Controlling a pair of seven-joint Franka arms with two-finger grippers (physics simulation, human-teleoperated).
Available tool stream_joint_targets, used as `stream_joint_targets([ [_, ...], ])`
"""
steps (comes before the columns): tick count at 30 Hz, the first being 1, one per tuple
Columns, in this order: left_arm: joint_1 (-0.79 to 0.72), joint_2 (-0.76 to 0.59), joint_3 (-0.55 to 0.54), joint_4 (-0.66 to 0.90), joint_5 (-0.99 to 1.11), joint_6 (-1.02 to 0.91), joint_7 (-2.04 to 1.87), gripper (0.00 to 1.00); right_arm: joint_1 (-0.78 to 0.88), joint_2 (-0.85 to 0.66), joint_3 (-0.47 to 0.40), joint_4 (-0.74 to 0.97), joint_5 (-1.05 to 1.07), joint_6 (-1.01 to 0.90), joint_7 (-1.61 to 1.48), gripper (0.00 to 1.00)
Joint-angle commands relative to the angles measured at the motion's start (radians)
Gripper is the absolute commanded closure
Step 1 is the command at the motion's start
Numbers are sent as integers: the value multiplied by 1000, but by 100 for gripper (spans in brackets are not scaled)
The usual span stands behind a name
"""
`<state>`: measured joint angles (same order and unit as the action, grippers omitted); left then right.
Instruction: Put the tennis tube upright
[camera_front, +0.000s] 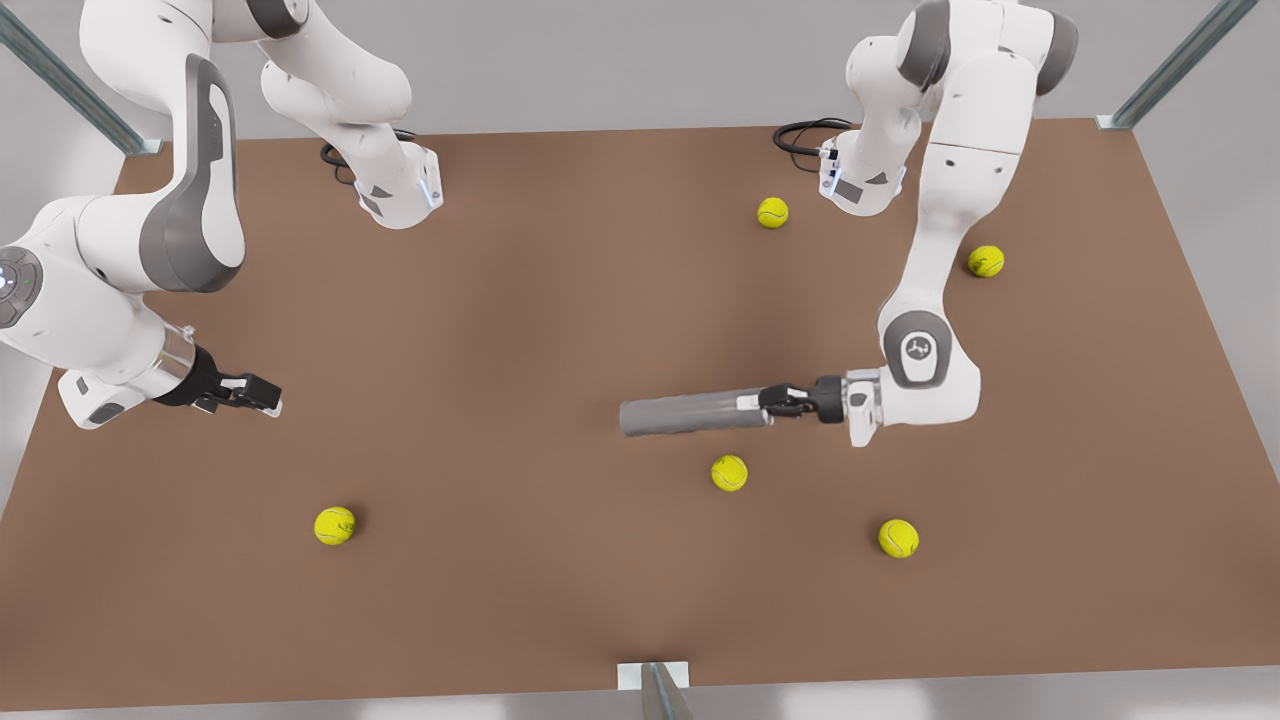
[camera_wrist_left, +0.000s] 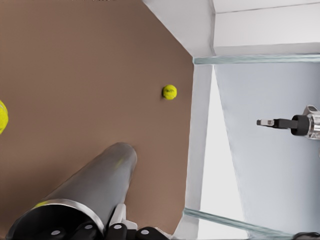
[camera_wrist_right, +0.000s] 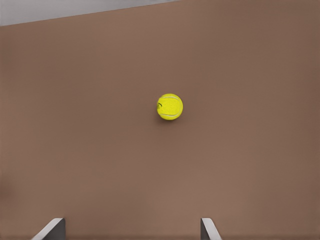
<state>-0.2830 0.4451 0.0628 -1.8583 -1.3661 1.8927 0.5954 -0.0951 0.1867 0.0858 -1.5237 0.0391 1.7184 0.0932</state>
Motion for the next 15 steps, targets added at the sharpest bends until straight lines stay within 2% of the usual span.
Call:
stream_joint_targets([
  [1, 1, -38, 20, -2, 149, -6, -285, 79, 0, 2, 0, 1, 1, 0, -1, 0],
  [6, 1, -155, 83, 2, 449, 3, -431, 79, 0, 5, 0, 2, 2, 0, -1, 0],
  [15, 1, -238, 100, 34, 913, 12, -646, 79, 0, 5, 0, 2, 2, 0, -1, 0],
])
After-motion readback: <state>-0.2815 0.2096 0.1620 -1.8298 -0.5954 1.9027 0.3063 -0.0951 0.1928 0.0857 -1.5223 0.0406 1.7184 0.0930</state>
